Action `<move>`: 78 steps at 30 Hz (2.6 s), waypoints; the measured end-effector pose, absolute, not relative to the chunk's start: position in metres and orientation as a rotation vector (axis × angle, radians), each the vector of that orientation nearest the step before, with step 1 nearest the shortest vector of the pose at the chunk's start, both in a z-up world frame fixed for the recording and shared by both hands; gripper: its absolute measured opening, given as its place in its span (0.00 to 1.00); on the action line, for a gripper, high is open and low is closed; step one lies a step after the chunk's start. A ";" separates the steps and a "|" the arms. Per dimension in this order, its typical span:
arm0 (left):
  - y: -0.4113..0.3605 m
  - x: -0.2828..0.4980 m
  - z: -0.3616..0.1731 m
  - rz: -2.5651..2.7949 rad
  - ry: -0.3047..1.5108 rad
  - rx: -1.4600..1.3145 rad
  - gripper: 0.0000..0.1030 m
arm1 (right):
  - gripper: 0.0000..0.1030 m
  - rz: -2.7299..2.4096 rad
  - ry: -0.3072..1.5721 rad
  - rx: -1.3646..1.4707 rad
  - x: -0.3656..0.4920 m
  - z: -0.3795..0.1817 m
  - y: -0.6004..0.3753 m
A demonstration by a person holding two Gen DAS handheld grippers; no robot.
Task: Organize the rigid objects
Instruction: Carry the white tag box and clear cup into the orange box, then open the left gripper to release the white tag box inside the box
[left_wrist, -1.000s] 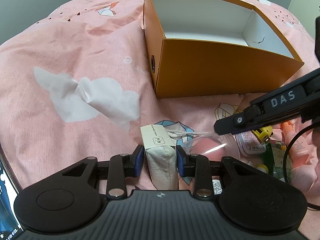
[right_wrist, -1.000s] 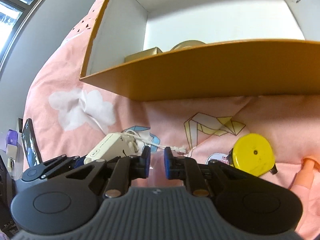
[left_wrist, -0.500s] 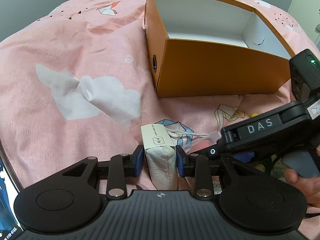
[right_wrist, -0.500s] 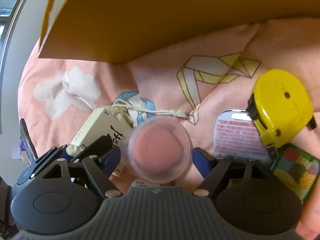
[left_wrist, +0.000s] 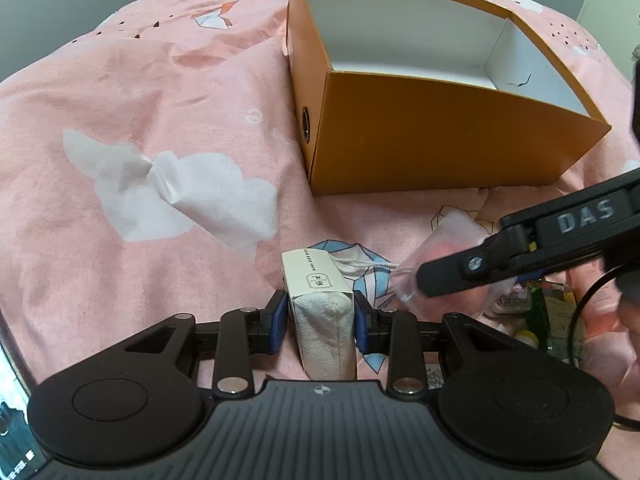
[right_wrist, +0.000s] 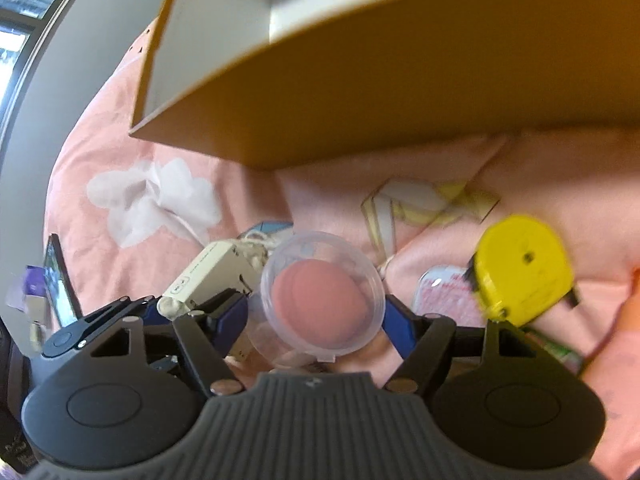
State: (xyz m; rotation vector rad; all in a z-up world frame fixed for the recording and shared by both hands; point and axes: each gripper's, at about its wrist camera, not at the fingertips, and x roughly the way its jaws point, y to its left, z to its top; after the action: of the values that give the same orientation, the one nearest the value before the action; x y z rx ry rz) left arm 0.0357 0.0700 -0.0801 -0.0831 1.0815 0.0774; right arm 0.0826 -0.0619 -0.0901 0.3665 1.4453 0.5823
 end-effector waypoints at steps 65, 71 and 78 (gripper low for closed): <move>-0.003 0.222 -0.078 -0.178 1.086 -0.523 0.28 | 0.69 0.578 1.195 -0.662 0.224 -0.040 -0.109; 0.002 0.223 -0.089 -0.174 1.154 -0.564 0.29 | 0.69 0.588 1.231 -0.693 0.224 -0.047 -0.100; 0.002 0.223 -0.088 -0.147 1.187 -0.538 0.33 | 0.69 0.581 1.250 -0.714 0.232 -0.050 -0.097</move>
State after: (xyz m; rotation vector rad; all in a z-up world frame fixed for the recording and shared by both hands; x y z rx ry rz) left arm 0.2228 0.0018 -0.0879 -0.5384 1.1872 -0.1467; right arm 0.2317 -0.0965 -0.0505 -0.7136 1.2497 0.5810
